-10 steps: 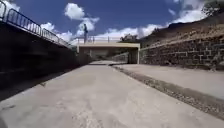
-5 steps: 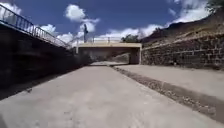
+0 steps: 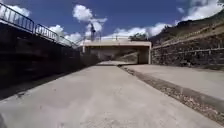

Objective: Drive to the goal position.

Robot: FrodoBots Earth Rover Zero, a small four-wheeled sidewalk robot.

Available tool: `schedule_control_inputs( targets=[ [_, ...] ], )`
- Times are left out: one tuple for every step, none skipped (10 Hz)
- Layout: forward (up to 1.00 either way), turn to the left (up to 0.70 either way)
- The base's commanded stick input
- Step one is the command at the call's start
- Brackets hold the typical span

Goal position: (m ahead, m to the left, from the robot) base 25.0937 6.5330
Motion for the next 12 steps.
schedule_control_inputs(
  targets=[
    [1.00,-0.01],
    [1.00,0.01],
    [1.00,0.19],
    [1.00,0.36],
    [1.00,0.24],
    [1.00,0.07],
    [1.00,-0.01],
    [1.00,-0.01],
    [1.00,-0.01],
    [1.00,-0.01],
    [1.00,-0.01],
    [1.00,-0.01]
  ],
)
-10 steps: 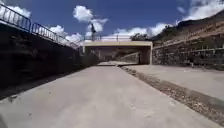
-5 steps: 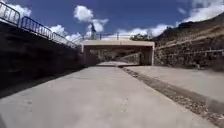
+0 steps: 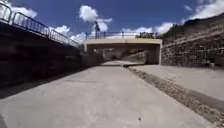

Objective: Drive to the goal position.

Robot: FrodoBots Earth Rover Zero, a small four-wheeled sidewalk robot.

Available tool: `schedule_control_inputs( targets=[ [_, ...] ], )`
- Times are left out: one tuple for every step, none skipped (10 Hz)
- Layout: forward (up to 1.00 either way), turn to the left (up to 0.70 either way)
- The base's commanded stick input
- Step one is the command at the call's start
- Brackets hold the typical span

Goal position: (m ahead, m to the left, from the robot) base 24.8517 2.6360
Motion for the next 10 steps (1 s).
schedule_control_inputs(
  targets=[
    [1.00,-0.01],
    [1.00,-0.01],
    [1.00,-0.01],
    [1.00,-0.01],
    [1.00,-0.01],
    [1.00,-0.01],
    [1.00,-0.01],
    [1.00,-0.01],
    [1.00,-0.01],
    [1.00,-0.01]
  ],
)
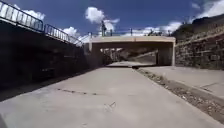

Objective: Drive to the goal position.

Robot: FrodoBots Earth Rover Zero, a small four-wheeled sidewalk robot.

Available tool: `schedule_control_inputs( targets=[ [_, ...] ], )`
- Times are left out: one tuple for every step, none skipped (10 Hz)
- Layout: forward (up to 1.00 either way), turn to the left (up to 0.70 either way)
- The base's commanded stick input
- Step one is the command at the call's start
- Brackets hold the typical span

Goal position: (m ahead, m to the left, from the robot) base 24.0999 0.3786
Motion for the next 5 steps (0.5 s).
schedule_control_inputs(
  targets=[
    [1.00,-0.01],
    [1.00,-0.01],
    [1.00,-0.01],
    [1.00,-0.01],
    [1.00,-0.01]
  ],
)
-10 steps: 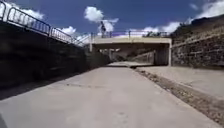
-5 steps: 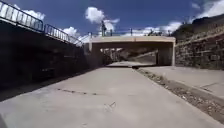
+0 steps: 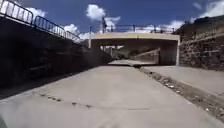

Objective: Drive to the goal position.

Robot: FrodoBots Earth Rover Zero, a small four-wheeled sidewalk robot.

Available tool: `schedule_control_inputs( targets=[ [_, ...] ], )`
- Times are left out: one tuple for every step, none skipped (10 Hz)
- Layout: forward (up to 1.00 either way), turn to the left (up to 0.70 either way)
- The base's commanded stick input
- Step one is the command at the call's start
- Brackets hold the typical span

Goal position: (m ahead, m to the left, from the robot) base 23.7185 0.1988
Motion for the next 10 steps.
schedule_control_inputs(
  targets=[
    [1.00,-0.01],
    [1.00,-0.01],
    [1.00,-0.01],
    [1.00,-0.01],
    [1.00,-0.01],
    [1.00,-0.01],
    [1.00,-0.01],
    [1.00,-0.01],
    [1.00,-0.01],
    [1.00,-0.01]
  ],
)
